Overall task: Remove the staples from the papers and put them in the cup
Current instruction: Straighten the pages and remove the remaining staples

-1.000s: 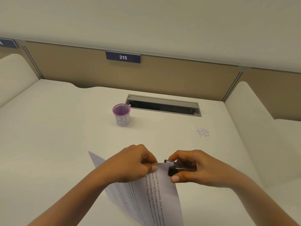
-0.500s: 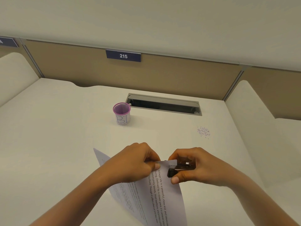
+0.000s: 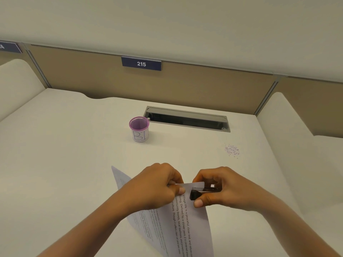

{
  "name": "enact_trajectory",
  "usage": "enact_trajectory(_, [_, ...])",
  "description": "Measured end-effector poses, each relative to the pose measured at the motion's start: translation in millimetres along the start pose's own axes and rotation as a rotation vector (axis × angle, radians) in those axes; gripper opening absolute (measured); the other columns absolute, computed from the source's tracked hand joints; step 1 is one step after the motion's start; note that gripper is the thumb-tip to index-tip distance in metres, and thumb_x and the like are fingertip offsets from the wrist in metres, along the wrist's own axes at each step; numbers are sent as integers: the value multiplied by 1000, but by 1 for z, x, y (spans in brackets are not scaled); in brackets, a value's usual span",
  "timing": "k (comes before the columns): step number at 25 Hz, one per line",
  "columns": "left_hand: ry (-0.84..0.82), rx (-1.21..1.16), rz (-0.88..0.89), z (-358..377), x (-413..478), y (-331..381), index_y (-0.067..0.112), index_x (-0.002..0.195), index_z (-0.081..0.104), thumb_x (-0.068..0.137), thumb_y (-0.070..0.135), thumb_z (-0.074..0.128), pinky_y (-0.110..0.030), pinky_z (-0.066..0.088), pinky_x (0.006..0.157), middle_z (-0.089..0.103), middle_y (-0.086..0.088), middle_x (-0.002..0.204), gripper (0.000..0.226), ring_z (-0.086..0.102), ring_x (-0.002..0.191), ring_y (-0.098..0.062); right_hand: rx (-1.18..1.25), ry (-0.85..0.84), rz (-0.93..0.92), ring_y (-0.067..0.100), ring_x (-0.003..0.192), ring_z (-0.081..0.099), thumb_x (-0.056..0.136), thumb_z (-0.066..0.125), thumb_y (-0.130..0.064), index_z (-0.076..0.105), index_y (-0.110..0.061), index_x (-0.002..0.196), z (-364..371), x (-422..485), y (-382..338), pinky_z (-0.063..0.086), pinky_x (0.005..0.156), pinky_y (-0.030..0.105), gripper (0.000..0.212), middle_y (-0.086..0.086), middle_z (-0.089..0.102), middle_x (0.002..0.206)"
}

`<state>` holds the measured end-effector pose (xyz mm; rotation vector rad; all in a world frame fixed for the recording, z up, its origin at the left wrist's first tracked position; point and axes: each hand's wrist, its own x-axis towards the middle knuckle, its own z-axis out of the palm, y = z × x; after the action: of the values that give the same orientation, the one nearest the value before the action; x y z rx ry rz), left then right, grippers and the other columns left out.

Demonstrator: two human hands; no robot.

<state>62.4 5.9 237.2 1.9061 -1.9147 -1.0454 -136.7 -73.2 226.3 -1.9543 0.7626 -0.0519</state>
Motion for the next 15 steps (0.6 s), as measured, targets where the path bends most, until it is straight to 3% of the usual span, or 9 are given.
enact_trajectory(3, [17,19,-3,0,-1,-1,30,82,63,93,35,56,-13,43,59,77,7,94,14,66,76,-7,5,3,-8,16,89,68,72,78,-47,68,-25,92,0,1,1,58,82,36,31,-7,73,95])
enact_trajectory(11, [4,91,8,3,-2,-4,30,83,60,93,36,57,-21,52,67,76,4,99,12,67,80,-12,50,26,0,5,74,62,70,81,-44,66,-26,81,10,2,3,52,68,27,25,-6,71,89])
enact_trajectory(15, [6,124,-8,5,1,-8,29,91,66,91,35,59,-20,44,60,71,6,85,10,63,74,-12,97,93,35,13,82,66,71,81,-38,61,-28,71,21,7,9,56,75,36,22,-7,72,84])
